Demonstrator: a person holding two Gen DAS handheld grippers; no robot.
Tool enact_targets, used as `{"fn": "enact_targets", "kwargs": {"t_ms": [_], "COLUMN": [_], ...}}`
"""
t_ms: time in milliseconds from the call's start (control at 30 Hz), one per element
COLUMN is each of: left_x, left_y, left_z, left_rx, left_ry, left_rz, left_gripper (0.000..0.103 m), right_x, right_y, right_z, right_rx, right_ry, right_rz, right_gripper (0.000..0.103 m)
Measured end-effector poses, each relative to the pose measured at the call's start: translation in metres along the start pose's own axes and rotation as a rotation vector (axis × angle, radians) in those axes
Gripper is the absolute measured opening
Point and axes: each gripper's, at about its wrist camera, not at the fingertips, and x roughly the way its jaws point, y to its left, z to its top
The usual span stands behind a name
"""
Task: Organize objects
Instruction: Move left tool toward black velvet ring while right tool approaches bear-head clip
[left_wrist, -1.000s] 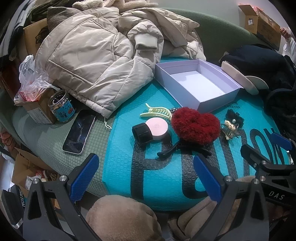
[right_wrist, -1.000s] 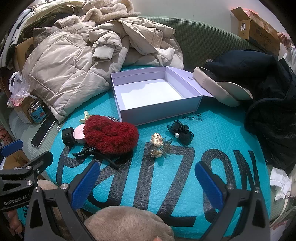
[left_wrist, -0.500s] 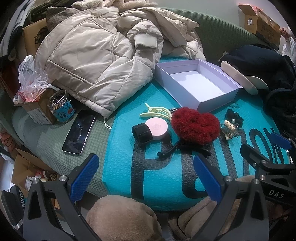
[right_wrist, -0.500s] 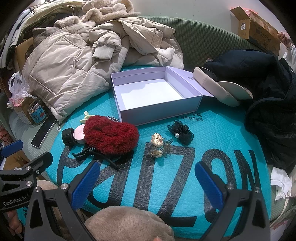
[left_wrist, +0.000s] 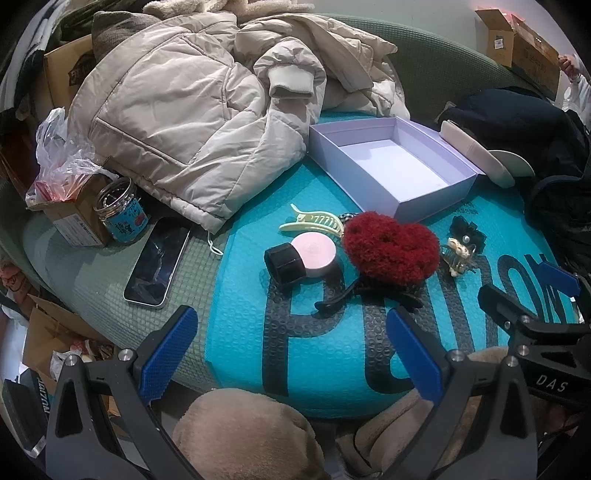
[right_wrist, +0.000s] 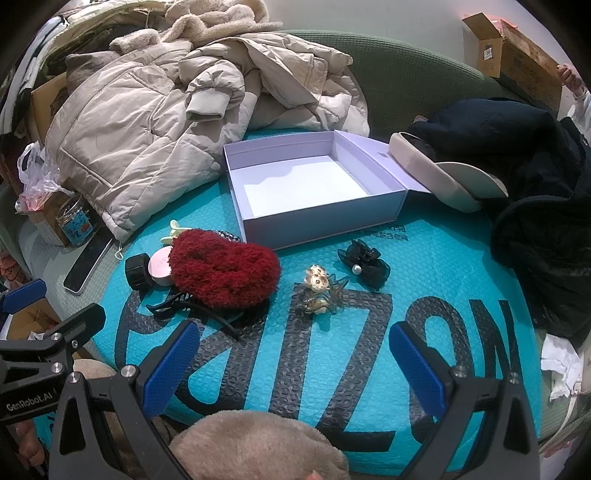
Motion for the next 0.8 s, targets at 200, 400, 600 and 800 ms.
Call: {"fn": "enact_targets", "kwargs": {"t_ms": [200,400,600,800], "left_x": [0.000,0.002,0.013,0.032], "left_y": [0.005,0.013,0.015,0.011], "left_z": [0.004,0.013,0.023,0.032], "left_rx": [0.002,-0.006,-0.004,0.014], "left_ry": [0.002,0.005,0.024,0.049], "left_rz": [0.001,0.001,-0.001,0.004], "left_gripper": [0.102,0.102,0.102,0.102], "right_x": [0.002,0.004,0.009,0.018], "right_y": [0.002,0.004,-0.003,-0.016], "right_z": [0.004,0.013,0.024,0.034], "right_rx": [0.007,0.002,0.012,0.032], "right_ry": [0.009,0.014,0.016,0.023], "right_rz": [0.021,0.040,0.055,0.048], "right_gripper": [0.102,0.102,0.102,0.102]}}
